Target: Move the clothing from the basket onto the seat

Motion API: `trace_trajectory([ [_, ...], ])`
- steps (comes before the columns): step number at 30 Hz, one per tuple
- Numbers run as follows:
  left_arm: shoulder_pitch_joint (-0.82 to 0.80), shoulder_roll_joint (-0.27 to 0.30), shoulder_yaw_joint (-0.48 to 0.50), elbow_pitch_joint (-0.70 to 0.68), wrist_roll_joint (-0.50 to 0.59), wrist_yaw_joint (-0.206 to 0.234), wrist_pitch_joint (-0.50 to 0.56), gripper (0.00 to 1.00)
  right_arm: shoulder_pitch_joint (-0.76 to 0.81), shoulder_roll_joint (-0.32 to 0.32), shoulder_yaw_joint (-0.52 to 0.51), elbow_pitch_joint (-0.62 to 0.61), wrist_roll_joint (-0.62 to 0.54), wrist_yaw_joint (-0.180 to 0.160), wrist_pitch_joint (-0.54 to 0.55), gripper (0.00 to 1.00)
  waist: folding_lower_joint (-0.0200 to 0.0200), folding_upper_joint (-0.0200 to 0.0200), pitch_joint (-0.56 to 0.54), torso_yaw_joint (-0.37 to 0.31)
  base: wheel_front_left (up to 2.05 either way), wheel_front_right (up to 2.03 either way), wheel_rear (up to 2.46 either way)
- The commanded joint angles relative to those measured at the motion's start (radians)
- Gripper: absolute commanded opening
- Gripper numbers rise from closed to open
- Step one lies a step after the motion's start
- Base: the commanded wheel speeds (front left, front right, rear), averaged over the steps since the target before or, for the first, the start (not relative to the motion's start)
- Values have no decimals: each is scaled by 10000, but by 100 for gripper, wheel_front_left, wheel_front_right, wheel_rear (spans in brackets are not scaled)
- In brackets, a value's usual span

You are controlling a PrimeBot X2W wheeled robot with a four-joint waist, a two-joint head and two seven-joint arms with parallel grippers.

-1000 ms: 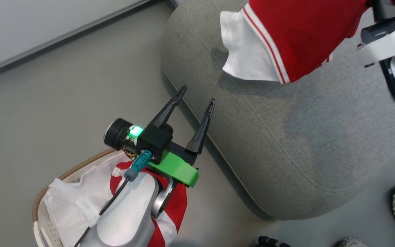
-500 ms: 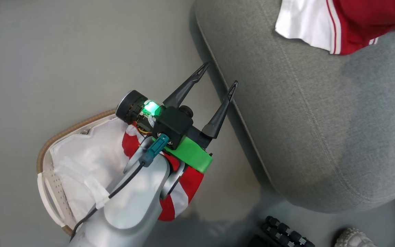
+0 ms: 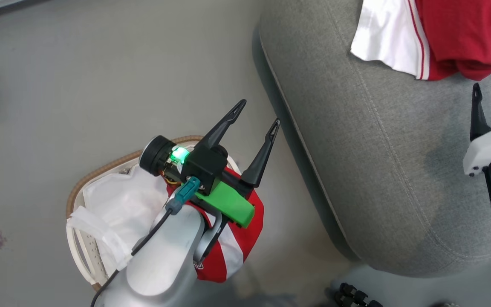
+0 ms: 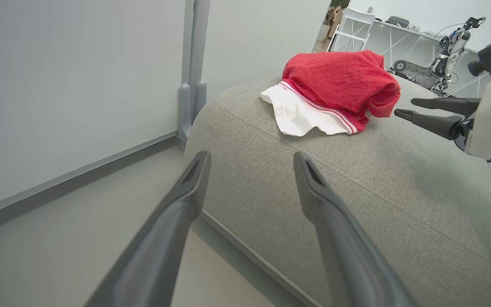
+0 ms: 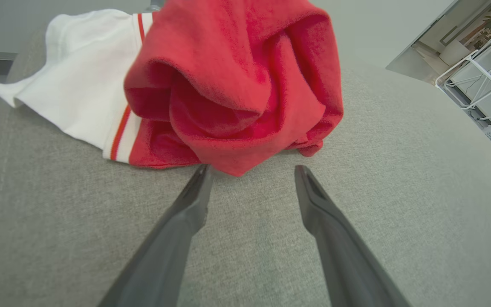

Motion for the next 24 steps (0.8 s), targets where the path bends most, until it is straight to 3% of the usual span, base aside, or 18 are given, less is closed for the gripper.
trace_trajectory([
  [1, 247, 2, 63, 8, -61, -25, 6, 100, 406, 18, -29, -166, 111, -14, -2, 100, -1, -1, -737, -209, 0, 0, 0],
  [13, 1375, -39, 451, -125, -231, -24, 6, 100, 2062, 530, 298, -2053, 1060, -14, -2, 100, -1, -1, -2355, -30, 0, 0, 0],
  [24, 2273, -29, 1812, 2, -131, 266, 6, 100, 2883, 1062, 1444, -3385, 1954, -14, -2, 100, -1, -1, -3275, 1114, 0, 0, 0],
])
